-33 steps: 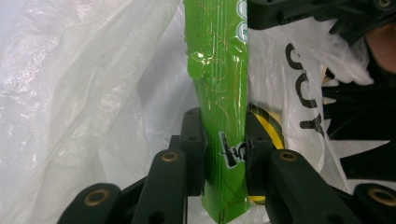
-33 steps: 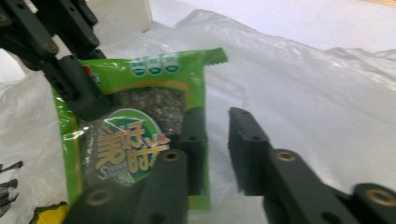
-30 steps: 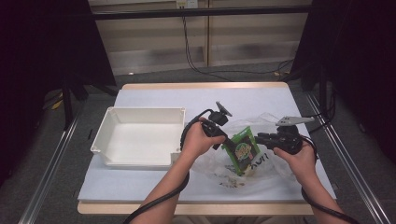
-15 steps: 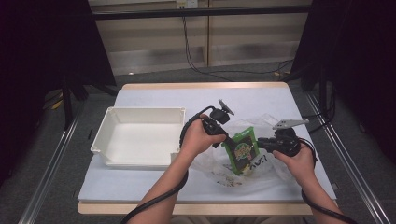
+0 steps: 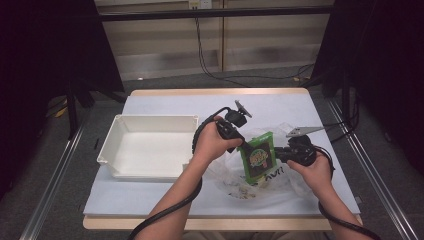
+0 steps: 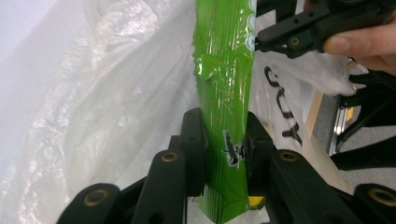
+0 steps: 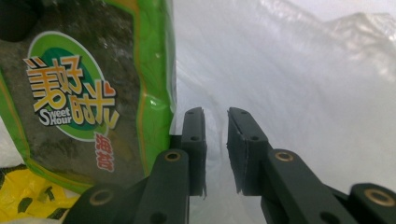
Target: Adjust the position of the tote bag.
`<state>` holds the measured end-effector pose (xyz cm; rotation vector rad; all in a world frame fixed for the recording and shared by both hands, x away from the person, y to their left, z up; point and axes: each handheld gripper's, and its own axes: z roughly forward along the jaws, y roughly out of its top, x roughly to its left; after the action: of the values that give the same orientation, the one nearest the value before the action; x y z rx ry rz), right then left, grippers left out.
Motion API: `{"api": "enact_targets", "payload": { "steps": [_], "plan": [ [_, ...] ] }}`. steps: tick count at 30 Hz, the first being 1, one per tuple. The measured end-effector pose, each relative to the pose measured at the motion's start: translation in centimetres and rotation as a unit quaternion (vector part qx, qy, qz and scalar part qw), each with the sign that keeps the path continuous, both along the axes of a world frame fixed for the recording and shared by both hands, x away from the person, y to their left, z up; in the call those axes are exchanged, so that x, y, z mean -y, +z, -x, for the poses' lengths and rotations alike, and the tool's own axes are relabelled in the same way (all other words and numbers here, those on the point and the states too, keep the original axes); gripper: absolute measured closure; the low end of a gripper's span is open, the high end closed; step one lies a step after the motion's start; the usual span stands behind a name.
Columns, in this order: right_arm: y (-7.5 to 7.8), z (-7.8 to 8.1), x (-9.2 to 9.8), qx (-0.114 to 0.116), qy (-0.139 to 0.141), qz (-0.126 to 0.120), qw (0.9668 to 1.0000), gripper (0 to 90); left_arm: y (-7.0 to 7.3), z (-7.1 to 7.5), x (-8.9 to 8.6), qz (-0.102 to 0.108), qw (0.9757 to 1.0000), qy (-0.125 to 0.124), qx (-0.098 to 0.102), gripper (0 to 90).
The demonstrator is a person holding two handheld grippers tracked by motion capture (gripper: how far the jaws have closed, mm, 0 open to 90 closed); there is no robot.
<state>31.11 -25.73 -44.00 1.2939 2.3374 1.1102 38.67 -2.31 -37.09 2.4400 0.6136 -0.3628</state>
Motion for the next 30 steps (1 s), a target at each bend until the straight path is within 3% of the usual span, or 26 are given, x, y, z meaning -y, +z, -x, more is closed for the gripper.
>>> {"api": "enact_targets", "payload": {
  "steps": [7,12,16,22,30],
  "plan": [
    [0.6,0.1,0.1,0.006,-0.003,0.000,1.0000,74.4,1.0,0.0,-0.7,0.018,0.9997,0.004,0.013,74.9],
    [0.7,0.1,0.2,0.011,-0.005,0.005,0.9999,74.3,0.5,0.1,-0.6,0.026,0.9996,0.009,0.010,75.0],
    [0.7,0.2,0.3,0.011,-0.009,0.005,0.9999,74.1,-0.1,0.1,-0.5,0.042,0.9987,0.028,0.007,74.8],
    [0.7,0.2,0.8,0.011,-0.013,0.004,0.9998,73.5,-0.3,0.0,-0.3,0.045,0.9985,0.030,0.009,74.6],
    [0.8,0.3,1.1,0.008,-0.017,-0.002,0.9998,72.0,0.9,0.3,-0.1,0.035,0.9989,0.016,0.026,75.0]
  ]
}}
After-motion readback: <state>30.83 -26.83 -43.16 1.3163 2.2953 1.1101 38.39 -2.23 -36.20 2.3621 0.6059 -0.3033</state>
